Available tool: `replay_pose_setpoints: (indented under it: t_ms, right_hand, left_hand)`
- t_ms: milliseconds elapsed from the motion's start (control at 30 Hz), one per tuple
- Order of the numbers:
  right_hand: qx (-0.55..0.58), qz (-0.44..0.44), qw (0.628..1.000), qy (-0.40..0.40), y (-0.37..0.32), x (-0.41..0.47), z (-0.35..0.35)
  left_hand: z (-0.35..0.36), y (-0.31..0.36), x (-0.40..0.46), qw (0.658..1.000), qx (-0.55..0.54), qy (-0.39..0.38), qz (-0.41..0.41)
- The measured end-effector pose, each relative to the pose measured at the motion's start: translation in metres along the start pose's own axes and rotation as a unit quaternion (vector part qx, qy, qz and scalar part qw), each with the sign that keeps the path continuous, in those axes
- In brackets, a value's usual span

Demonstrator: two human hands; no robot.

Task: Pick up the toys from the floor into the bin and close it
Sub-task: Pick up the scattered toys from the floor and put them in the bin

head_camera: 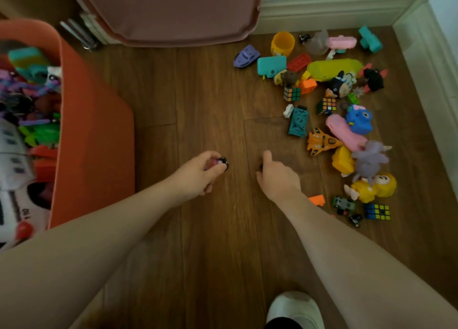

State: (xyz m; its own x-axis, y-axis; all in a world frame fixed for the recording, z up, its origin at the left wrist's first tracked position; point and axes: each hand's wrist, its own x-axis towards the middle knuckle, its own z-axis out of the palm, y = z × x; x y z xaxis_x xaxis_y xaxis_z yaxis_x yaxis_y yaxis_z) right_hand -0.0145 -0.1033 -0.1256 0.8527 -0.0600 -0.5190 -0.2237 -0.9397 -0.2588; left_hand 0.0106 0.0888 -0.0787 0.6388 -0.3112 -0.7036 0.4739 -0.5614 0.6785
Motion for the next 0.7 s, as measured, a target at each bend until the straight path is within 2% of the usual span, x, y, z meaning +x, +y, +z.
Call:
replay_pose_setpoints:
  t_ms: [100,200,267,333,433,500,567,633,700]
  right_hand:
    - [-0.025,0.005,1.000,0.000,-0.007,0.004,0.001]
    - [0.007,0.048,0.999,-0.021,-0.014,0.006,-0.002]
    - [0.087,0.084,0.991,-0.054,-0.019,0.004,-0.005]
    - [0.221,0.109,0.965,-0.086,-0.033,-0.005,-0.013]
    - [0.386,0.108,0.905,-0.141,-0.075,-0.027,-0.038]
    - [0.405,0.059,0.897,-0.169,-0.111,-0.042,-0.059]
    - [0.438,0.018,0.880,-0.181,-0.144,-0.053,-0.075]
    - [0.529,-0.012,0.824,-0.202,-0.177,-0.064,-0.088]
    - [0.603,-0.027,0.764,-0.227,-0.217,-0.080,-0.094]
  left_hand:
    - [0.000,0.001,-0.009,0.999,-0.042,-0.003,0.000]
    - [-0.002,0.006,-0.023,1.000,0.000,-0.013,0.015]
    - [-0.005,0.010,-0.033,0.998,0.030,-0.034,0.031]
    - [-0.013,0.016,-0.047,0.997,0.040,-0.033,0.055]
    - [-0.033,0.026,-0.074,0.990,0.100,0.038,0.094]
    - [-0.049,0.027,-0.099,0.965,0.181,0.120,0.149]
    - [-0.066,0.025,-0.125,0.912,0.249,0.182,0.269]
    - [-0.085,0.019,-0.151,0.861,0.290,0.187,0.373]
    - [-0.113,0.004,-0.179,0.825,0.314,0.215,0.418]
